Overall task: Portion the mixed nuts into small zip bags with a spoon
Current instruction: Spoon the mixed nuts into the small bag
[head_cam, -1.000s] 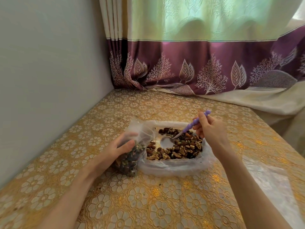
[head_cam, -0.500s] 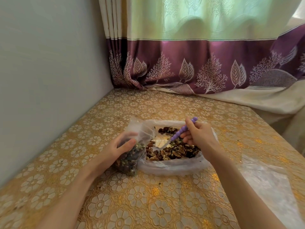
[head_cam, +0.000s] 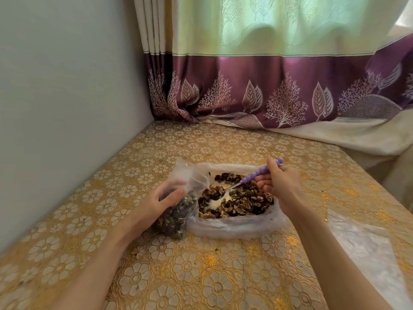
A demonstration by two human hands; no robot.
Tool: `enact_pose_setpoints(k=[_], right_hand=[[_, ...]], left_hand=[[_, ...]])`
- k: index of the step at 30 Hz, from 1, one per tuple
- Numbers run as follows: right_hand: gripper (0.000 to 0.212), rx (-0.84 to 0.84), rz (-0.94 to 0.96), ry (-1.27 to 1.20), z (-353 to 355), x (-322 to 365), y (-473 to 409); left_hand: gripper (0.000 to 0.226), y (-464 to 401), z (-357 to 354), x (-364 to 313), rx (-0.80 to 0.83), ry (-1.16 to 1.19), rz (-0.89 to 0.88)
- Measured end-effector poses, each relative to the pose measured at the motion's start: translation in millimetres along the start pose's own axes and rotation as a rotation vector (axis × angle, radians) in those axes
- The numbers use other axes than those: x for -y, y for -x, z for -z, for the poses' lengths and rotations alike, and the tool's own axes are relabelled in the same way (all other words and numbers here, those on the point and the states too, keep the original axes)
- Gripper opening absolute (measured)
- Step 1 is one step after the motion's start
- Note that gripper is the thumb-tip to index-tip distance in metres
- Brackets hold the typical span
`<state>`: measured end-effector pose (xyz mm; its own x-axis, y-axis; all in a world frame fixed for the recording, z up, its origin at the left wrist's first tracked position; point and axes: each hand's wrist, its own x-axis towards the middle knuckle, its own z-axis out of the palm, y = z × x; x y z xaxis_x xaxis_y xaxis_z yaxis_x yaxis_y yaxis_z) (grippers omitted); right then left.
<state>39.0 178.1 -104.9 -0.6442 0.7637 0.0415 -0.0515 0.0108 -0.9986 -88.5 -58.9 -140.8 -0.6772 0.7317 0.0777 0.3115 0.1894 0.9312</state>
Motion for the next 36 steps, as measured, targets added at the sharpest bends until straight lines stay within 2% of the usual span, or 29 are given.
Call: enact_pose_setpoints(k=[4,11,17,23,26,29,32,36], right_hand=[[0.038,-0.054,0.082,-0.053,3,5,1],[0.037,-0.071,0.224,-0.182,0,20,7],[0.034,0.039,0.291,-0.233,-17,29,25],[0.028,0.227,0.524,-0.106,-36,34,45],[0.025,0.261,0.559,-0.105,-36,36,45],[0.026,0.23,0.536,-0.147,-32,36,42],[0.028,0.116,0.484,-0.209,-27,32,34],[0.031,-0.033,0.398,-0.219,-20,23,23]], left_hand=[[0.059,0,-1,-2,-0.012,-0.006,0.009],[0.084,2,-3,-5,-0.011,-0.011,-0.001],[0.082,2,-3,-4,-0.013,-0.005,0.007],[0.087,1,-3,-3,-0.032,0.1,0.003],[0.092,1,-3,-3,-0.055,0.132,-0.013],[0.097,1,-2,-4,-0.071,0.108,-0.025],[0.095,1,1,-2,-0.09,0.108,-0.027],[0.074,1,6,-1,-0.142,0.135,-0.05]])
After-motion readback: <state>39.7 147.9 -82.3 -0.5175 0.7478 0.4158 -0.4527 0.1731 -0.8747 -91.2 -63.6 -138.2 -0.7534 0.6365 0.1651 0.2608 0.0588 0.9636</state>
